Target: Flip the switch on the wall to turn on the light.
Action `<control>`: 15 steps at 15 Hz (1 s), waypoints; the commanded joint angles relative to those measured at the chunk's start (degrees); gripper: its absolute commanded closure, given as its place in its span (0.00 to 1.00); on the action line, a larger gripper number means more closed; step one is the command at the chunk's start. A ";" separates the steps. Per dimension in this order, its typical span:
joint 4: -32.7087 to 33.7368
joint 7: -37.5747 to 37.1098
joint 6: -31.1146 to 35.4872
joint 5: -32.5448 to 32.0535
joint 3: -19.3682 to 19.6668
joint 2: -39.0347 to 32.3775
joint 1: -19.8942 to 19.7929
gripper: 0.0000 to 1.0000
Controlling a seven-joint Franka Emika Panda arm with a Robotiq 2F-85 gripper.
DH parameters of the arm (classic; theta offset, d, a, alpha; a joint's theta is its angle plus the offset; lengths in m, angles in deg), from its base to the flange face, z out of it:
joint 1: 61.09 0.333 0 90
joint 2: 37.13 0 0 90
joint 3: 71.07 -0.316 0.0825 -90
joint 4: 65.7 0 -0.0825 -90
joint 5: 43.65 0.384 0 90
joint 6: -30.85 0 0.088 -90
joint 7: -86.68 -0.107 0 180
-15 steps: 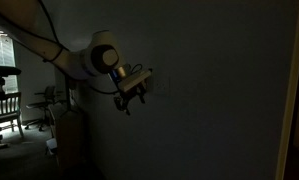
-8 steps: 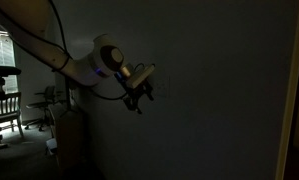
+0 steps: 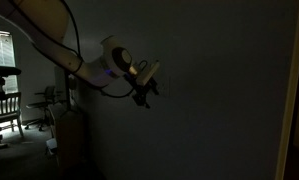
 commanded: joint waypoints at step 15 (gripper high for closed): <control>10.51 -1.91 6.78 -6.00 1.31 -8.73 -0.59 0.00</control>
